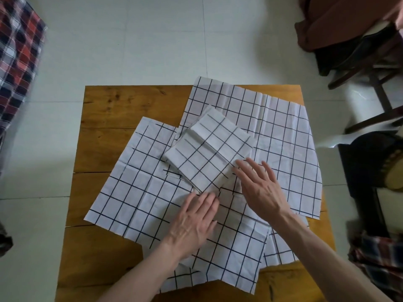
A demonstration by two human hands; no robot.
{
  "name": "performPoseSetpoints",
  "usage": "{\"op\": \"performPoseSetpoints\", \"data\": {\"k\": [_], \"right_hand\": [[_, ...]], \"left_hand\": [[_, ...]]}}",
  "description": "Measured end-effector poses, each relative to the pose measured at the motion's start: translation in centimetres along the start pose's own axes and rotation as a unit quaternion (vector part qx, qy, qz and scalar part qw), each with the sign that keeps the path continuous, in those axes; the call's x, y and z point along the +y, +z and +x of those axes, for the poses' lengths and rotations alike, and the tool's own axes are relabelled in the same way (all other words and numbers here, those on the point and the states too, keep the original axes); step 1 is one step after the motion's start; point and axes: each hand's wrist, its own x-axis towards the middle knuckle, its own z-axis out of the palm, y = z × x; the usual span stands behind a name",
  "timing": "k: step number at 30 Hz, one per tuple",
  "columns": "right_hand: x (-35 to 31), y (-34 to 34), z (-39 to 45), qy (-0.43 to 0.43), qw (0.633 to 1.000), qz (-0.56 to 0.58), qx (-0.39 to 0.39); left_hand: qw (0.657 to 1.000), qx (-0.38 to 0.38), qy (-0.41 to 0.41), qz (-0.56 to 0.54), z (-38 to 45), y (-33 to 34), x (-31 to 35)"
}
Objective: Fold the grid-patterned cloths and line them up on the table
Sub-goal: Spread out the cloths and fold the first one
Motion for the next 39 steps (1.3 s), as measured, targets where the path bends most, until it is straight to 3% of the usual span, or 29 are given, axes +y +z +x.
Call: {"op": "performPoseSetpoints", "data": {"k": [8, 13, 16, 24, 32, 36, 39], "right_hand": [[-2.7, 0.9, -1.8, 0.041, 0.999, 0.022, 0.008], [-4.5, 1.9, -2.4, -0.038, 0.997, 0.059, -0.031], [-4.7, 2.5, -2.7, -0.04, 0.995, 0.068, -0.056], [-3.5, 1.9, -2.5, -0.046, 0.994, 0.043, -0.089], [0.4, 1.3, -2.3, 0.049, 0.994, 0.048, -0.086], [2.7, 0.6, -1.5, 0.147, 0.986, 0.042, -0.067], [3.4, 0.4, -1.5, 0.137, 0.987, 0.035, -0.07]], "left_hand": [[0.993, -0.025, -0.117, 0.007, 0.6, -0.1, 0.2], [0.985, -0.031, -0.17, -0.011, 1.4, -0.1, 1.7], [0.978, -0.034, -0.202, -0.028, 1.6, -0.1, 2.1], [0.985, -0.009, -0.172, -0.009, 1.1, 0.7, 1.6], [0.987, -0.007, -0.159, 0.009, 0.9, 0.4, 1.3], [0.987, -0.015, -0.158, 0.011, 0.9, 0.4, 1.4], [0.988, -0.011, -0.154, 0.014, 1.0, 0.5, 1.3]]}}
